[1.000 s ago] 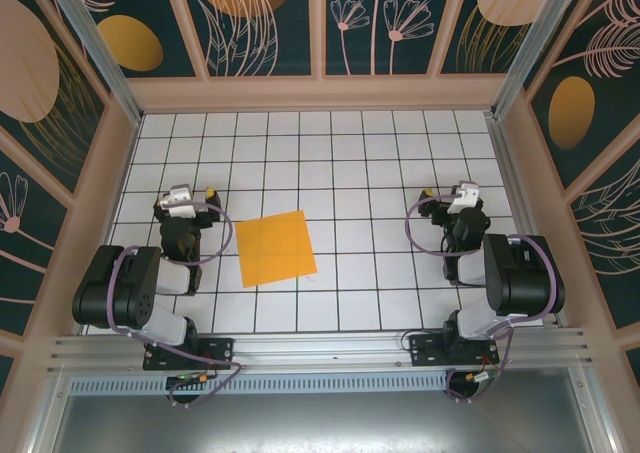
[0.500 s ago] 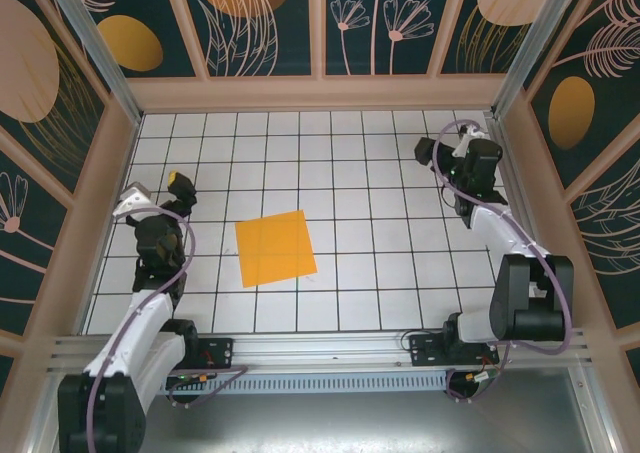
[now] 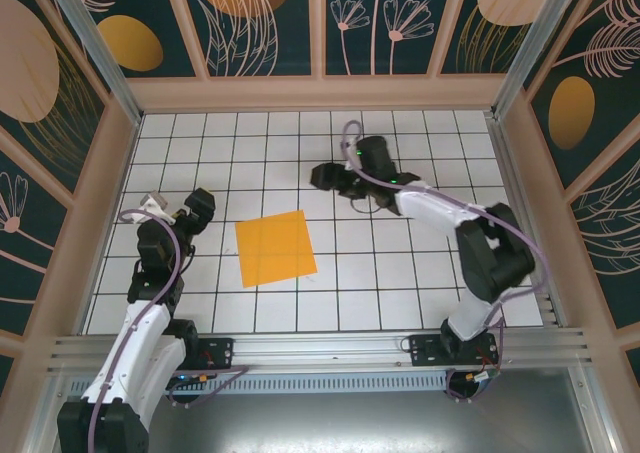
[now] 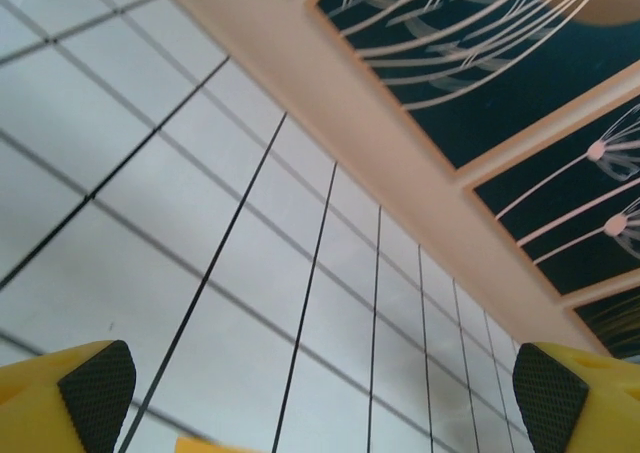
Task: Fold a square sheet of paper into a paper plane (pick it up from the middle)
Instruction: Move the square sheet of paper to the center of the table.
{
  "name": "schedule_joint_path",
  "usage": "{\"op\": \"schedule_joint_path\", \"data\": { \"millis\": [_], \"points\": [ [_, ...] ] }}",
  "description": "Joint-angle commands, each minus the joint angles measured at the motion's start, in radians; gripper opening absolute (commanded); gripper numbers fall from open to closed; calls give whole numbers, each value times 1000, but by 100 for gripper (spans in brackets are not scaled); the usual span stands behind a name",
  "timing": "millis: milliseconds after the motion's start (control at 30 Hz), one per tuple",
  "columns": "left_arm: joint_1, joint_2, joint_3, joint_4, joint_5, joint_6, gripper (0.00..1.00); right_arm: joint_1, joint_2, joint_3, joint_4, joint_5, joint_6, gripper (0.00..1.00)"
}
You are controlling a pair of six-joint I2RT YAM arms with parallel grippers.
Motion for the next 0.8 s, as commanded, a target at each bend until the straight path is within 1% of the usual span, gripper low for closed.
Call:
{"op": "schedule_joint_path", "data": {
  "millis": [0, 67, 167, 367, 400, 533, 567, 767],
  "points": [
    [4, -28, 31, -126, 29, -37, 99, 82, 114, 115, -69, 3, 30, 72],
    [4, -38, 31, -139, 17, -36, 99, 123, 191, 193, -119, 23, 29, 69],
    [5, -52, 33, -152, 6, -26, 99, 161, 282, 277, -141, 0, 32, 65],
    [5, -58, 23, -151, 20, -15, 99, 189, 407, 388, -180, -29, 44, 62],
    [5, -60, 21, -151, 21, -15, 99, 189, 424, 398, -180, -39, 46, 60],
    [4, -62, 13, -142, 26, -5, 99, 189, 478, 415, -185, -58, 52, 59],
    [4, -62, 11, -140, 27, -4, 99, 189, 489, 416, -191, -56, 54, 57],
    [4, -57, 8, -128, 43, 10, 99, 175, 520, 377, -199, -27, 57, 56]
  ]
}}
